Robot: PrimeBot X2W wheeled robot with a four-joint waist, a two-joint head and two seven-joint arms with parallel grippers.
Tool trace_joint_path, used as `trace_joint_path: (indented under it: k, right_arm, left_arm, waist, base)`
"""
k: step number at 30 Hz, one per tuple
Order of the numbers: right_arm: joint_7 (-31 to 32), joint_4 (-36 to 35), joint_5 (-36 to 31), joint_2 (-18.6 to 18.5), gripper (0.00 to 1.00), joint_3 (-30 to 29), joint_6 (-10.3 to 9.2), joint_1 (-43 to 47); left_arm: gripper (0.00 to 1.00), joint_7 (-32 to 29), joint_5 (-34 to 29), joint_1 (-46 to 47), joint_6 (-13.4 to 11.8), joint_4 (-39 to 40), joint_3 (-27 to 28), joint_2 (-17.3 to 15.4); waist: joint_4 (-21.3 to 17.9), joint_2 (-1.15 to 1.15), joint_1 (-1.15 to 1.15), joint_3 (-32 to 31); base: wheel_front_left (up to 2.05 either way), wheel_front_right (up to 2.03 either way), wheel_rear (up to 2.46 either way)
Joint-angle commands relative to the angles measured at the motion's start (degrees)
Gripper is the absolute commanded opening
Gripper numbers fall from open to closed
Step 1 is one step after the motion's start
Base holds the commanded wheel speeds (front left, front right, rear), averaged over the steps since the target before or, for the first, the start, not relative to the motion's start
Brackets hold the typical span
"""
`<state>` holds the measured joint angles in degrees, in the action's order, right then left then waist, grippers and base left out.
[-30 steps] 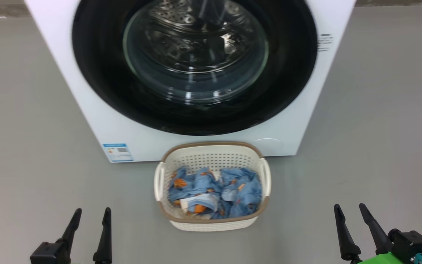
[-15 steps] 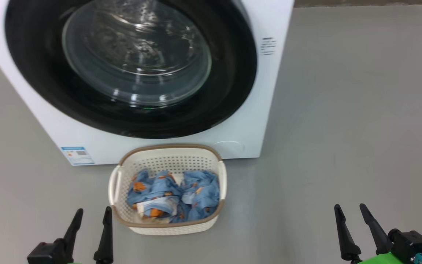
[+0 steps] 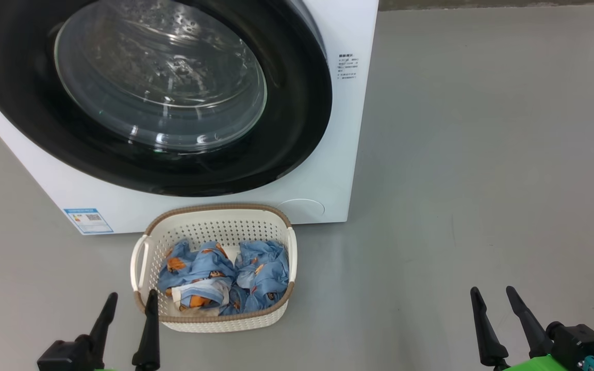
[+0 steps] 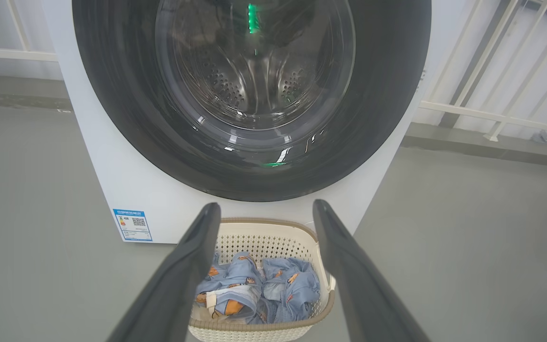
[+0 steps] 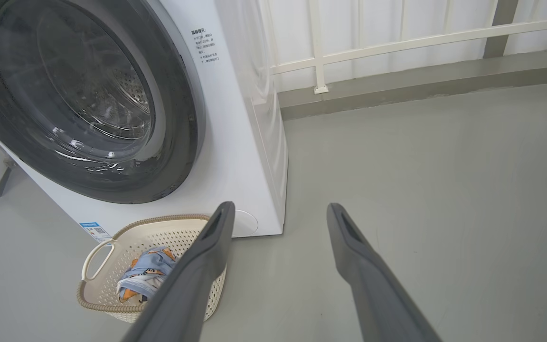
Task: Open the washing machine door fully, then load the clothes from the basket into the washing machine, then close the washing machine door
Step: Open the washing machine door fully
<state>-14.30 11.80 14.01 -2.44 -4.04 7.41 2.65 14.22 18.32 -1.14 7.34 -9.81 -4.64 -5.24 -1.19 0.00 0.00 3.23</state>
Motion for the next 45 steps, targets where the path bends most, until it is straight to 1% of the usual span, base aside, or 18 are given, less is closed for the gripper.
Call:
trace_joint_path:
  k: [1, 10, 14, 15, 16, 17, 18, 22, 25, 30, 35, 38, 41, 42, 45]
  right_arm:
    - [-0.70, -1.24, -0.40, -0.46, 1.00, 1.54, 0.08, -1.07]
    - [-0.70, -1.32, 0.04, -0.45, 1.00, 1.67, 0.08, -1.69]
    - [-0.70, -1.74, 2.83, -0.44, 1.00, 1.40, 0.08, -2.34]
    - [-0.70, -1.84, 4.03, -0.44, 0.78, 1.40, 0.08, -2.77]
    - [-0.70, -1.94, 5.46, -0.44, 0.41, 1.45, 0.08, -3.32]
    - [-0.70, -2.06, 7.52, -0.44, 0.00, 1.70, 0.08, -4.06]
    - [-0.70, -2.06, 7.52, -0.44, 0.00, 1.70, 0.08, -4.06]
    - [-0.70, -3.23, 15.17, -0.44, 0.00, 2.89, 0.08, -8.81]
    - [-0.70, -4.25, 21.39, -0.44, 0.00, 3.16, 0.08, -13.91]
    - [-0.70, -5.24, 27.75, -0.44, 0.00, 3.69, 0.08, -23.23]
    - [-0.70, -5.03, 34.01, -0.74, 0.00, 3.89, 0.08, -32.42]
    - [-0.70, -3.99, 37.55, -2.01, 0.00, 4.30, 0.08, -37.45]
    - [-0.70, -1.99, 43.57, -3.36, 0.00, 5.69, 0.08, -41.74]
    - [-0.70, -0.99, 45.88, -4.23, 0.00, 6.93, 0.08, -42.93]
    - [0.31, 2.40, 55.65, -7.34, 0.00, 11.21, 0.08, -46.53]
  left_arm:
    - [1.00, 0.78, 0.28, 2.13, 0.14, 1.50, 1.71, -0.93]
    - [1.00, 0.78, 0.44, 2.13, 0.14, 1.60, 1.10, -0.57]
    - [1.00, 0.78, 0.60, 2.28, 0.14, 1.57, 0.74, -0.38]
    - [1.00, 0.78, 0.70, 2.34, 0.14, 1.59, 0.74, -0.31]
    - [1.00, 0.78, 0.76, 2.39, 0.14, 1.61, 0.75, -0.25]
    - [1.00, 0.78, 0.79, 2.42, 0.14, 1.63, 0.73, -0.18]
    - [1.00, 0.78, 0.79, 2.42, 0.14, 1.63, 0.73, -0.18]
    - [1.00, 0.78, 0.89, 2.87, 0.14, 1.90, 0.50, 0.02]
    - [1.00, 0.78, 0.97, 3.81, 0.14, 2.14, -0.02, -0.14]
    - [1.00, 0.78, 1.22, 5.73, 0.14, 2.47, -0.98, -0.94]
    - [1.00, 0.78, 1.46, 8.17, 0.14, 2.64, -2.42, -1.49]
    - [1.00, 0.78, 1.72, 9.71, 0.14, 2.62, -3.23, -1.68]
    - [1.00, 0.78, 1.98, 10.93, 0.14, 2.49, -3.96, -1.67]
    - [1.00, 0.78, 2.06, 11.27, 0.14, 2.48, -4.22, -1.62]
    - [1.00, 0.78, 2.30, 12.10, 0.14, 2.42, -4.82, -1.37]
  waist:
    - [0.01, 0.00, 0.00, 0.07]
    - [0.47, 0.00, 0.00, 0.51]
    - [0.86, 0.00, 0.00, 0.99]
    - [0.91, 0.00, 0.00, 1.13]
    - [0.94, 0.00, 0.00, 1.27]
    - [0.95, 0.00, 0.00, 1.43]
    - [0.95, 0.00, 0.00, 1.43]
    - [0.71, 0.00, 0.00, 2.61]
    - [0.67, 0.00, 0.00, 3.92]
    - [0.97, 0.00, 0.00, 6.49]
    - [2.17, 0.00, 0.00, 9.24]
    - [3.25, 0.00, 0.00, 10.71]
    - [4.50, 0.00, 0.00, 11.84]
    - [4.96, 0.00, 0.00, 12.15]
    - [6.32, 0.00, 0.00, 13.02]
  base:
    - [0.00, 0.00, 0.00]
    - [0.00, 0.00, 0.00]
    - [0.00, 0.00, 0.00]
    - [0.00, 0.00, 0.00]
    - [0.00, 0.00, 0.00]
    - [0.00, 0.00, 0.00]
    - [0.00, 0.00, 0.00]
    - [0.00, 0.00, 0.00]
    - [0.00, 0.00, 0.00]
    - [0.00, 0.00, 0.00]
    - [0.00, 0.00, 0.00]
    - [0.00, 0.00, 0.00]
    - [0.00, 0.00, 0.00]
    - [0.00, 0.00, 0.00]
    - [0.00, 0.00, 0.00]
